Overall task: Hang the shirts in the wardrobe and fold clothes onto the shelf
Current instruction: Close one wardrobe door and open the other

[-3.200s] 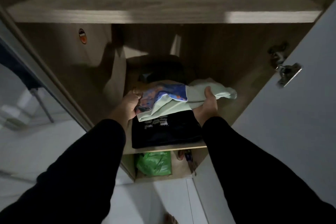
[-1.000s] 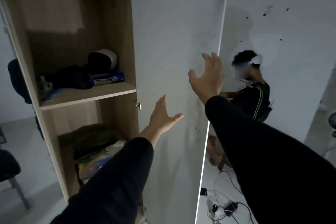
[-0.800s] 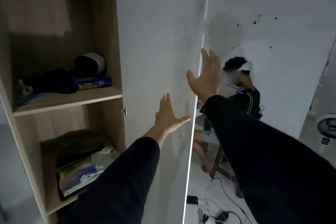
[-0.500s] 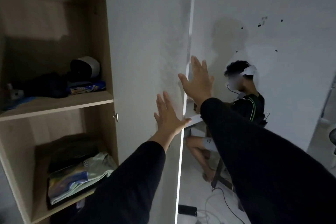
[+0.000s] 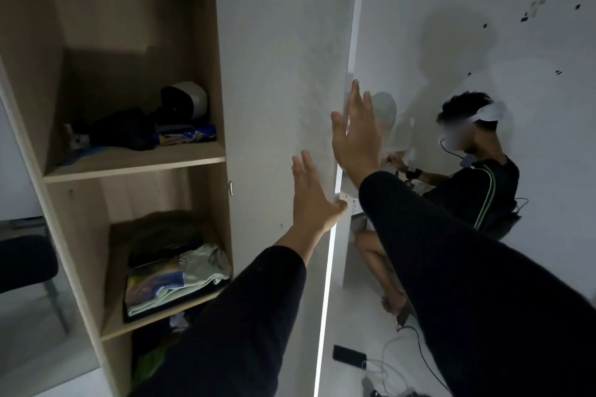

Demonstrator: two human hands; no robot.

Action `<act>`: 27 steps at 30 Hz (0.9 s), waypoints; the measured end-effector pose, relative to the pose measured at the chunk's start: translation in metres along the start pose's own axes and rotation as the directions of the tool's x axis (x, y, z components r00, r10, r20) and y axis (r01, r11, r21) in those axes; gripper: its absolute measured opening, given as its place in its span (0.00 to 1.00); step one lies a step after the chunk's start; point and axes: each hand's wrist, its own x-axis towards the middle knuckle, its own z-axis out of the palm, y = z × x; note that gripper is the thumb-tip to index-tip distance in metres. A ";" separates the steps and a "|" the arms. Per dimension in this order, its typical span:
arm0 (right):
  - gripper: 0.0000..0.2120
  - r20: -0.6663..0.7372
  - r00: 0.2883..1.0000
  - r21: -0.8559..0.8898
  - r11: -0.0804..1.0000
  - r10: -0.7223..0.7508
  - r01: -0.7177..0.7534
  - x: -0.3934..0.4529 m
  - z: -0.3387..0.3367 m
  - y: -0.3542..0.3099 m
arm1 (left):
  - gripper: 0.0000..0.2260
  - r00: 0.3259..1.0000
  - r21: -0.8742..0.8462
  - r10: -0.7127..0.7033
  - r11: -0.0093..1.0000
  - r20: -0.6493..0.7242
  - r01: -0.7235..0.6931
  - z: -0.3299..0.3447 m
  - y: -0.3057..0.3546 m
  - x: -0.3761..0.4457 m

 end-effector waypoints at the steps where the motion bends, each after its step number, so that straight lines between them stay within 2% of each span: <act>1: 0.27 -0.001 1.000 -0.001 1.000 -0.011 0.011 -0.003 0.001 -0.006 | 0.55 1.000 0.003 0.007 1.000 -0.003 -0.007 -0.005 -0.003 -0.002; 8: 0.27 -0.008 0.998 0.063 0.996 -0.064 0.065 -0.035 0.017 -0.058 | 0.50 0.998 0.086 0.060 0.994 0.032 -0.063 -0.063 -0.034 -0.031; 11: 0.27 -0.023 0.996 0.097 0.991 -0.088 0.090 -0.051 0.035 -0.096 | 0.47 0.992 0.138 0.089 0.985 0.087 -0.101 -0.104 -0.052 -0.044; 17: 0.28 0.048 0.989 0.156 0.979 -0.139 0.130 -0.076 0.078 -0.172 | 0.43 0.989 -0.031 0.039 0.999 0.145 -0.035 -0.199 -0.095 -0.077; 22: 0.27 0.144 0.971 0.215 0.964 -0.193 0.160 -0.093 0.116 -0.220 | 0.39 0.990 0.184 0.138 0.974 -0.027 -0.130 -0.248 -0.133 -0.101; 25: 0.26 0.213 0.939 0.143 0.960 -0.269 0.242 -0.094 0.139 -0.236 | 0.37 0.983 0.323 0.151 0.940 -0.105 -0.110 -0.270 -0.157 -0.104; 27: 0.26 0.278 0.916 0.083 0.957 -0.290 0.278 -0.094 0.154 -0.244 | 0.38 0.984 0.473 0.125 0.880 -0.125 -0.051 -0.287 -0.173 -0.098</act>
